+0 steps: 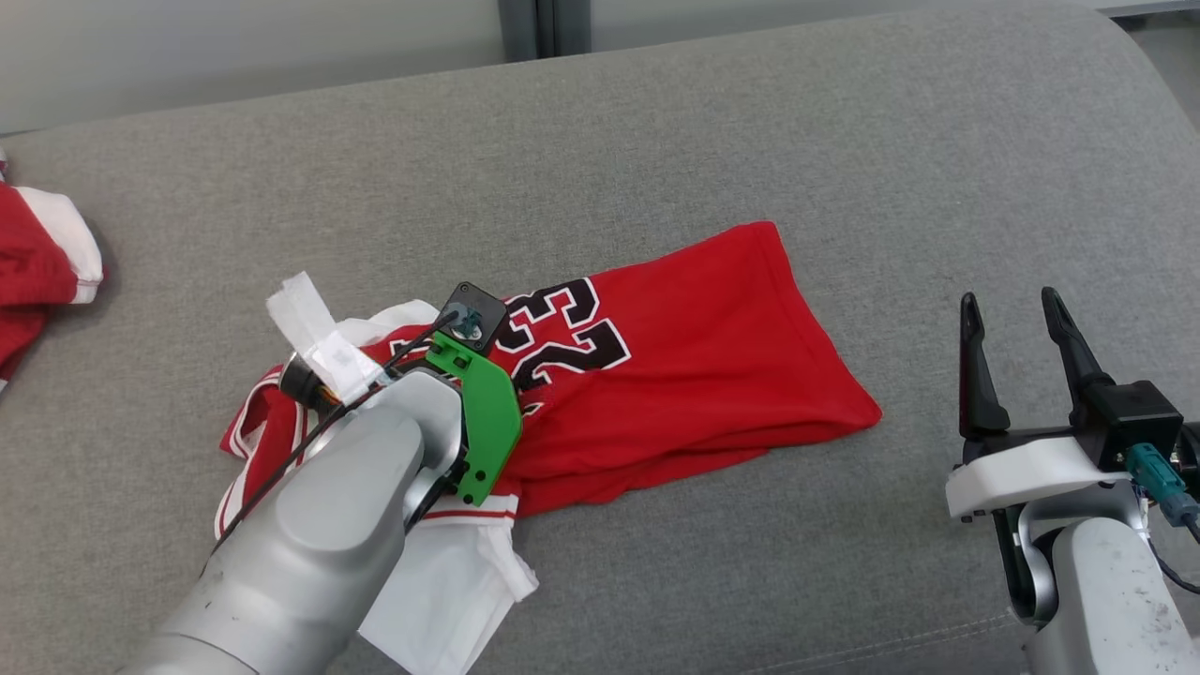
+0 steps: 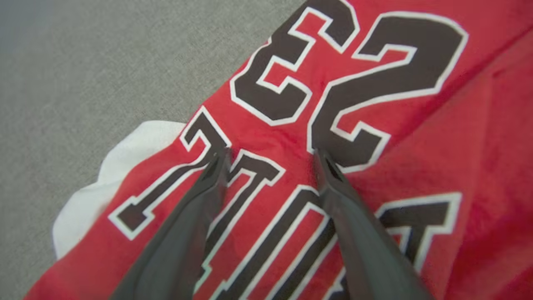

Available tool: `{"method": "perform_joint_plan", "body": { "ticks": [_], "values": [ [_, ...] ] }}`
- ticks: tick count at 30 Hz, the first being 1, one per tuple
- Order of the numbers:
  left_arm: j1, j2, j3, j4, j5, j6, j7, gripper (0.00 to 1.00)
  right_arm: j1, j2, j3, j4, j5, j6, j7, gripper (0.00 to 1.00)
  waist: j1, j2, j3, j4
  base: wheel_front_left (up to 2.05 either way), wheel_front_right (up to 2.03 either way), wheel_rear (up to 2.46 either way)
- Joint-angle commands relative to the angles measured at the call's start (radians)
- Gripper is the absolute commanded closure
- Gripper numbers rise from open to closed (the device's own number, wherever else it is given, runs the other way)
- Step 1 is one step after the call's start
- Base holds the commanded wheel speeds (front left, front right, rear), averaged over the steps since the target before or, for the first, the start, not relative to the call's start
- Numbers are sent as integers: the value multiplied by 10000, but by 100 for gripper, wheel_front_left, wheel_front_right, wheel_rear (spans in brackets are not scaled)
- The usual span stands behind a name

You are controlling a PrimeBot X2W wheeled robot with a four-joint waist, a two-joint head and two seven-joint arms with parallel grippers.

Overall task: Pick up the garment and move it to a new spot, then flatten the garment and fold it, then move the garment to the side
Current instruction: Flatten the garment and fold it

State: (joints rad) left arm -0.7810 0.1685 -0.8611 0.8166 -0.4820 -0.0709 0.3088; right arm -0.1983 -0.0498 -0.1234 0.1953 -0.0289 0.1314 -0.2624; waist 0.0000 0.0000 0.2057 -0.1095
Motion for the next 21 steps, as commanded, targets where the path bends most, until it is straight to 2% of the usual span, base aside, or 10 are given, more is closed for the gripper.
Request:
{"method": "perform_joint_plan", "body": {
  "ticks": [1,5,6,7,9,10,15,21],
  "values": [
    [-205,15,-101,185,66,-101,175,0,-175,-13,21,24,37,-14,-19,0,0,0,319,-269,0,0,0],
    [-228,-55,-345,619,-17,-267,606,0,-252,-13,92,64,88,-14,-27,0,0,0,446,-329,0,0,0],
    [-222,-65,-395,686,-27,-293,662,19,-281,-13,108,58,108,-14,-28,0,0,0,466,-334,0,0,0],
    [-217,-80,-443,746,-30,-323,670,55,-302,-13,113,48,132,-14,-30,0,0,0,488,-335,0,0,0],
    [-233,-99,-503,774,13,-320,536,95,-324,-15,110,32,164,-14,-31,0,0,0,513,-332,0,0,0],
    [-264,-95,-540,766,76,-319,503,100,-331,-13,100,29,171,-14,-32,0,0,0,514,-327,0,0,0],
    [-427,-125,-606,598,202,-221,102,100,-286,-11,13,-1,186,-14,-32,0,0,0,451,-257,0,0,0],
    [-948,-172,-488,210,365,207,-782,100,-331,-13,12,-73,257,-14,-33,0,0,0,396,-287,0,0,0]
  ]
}}
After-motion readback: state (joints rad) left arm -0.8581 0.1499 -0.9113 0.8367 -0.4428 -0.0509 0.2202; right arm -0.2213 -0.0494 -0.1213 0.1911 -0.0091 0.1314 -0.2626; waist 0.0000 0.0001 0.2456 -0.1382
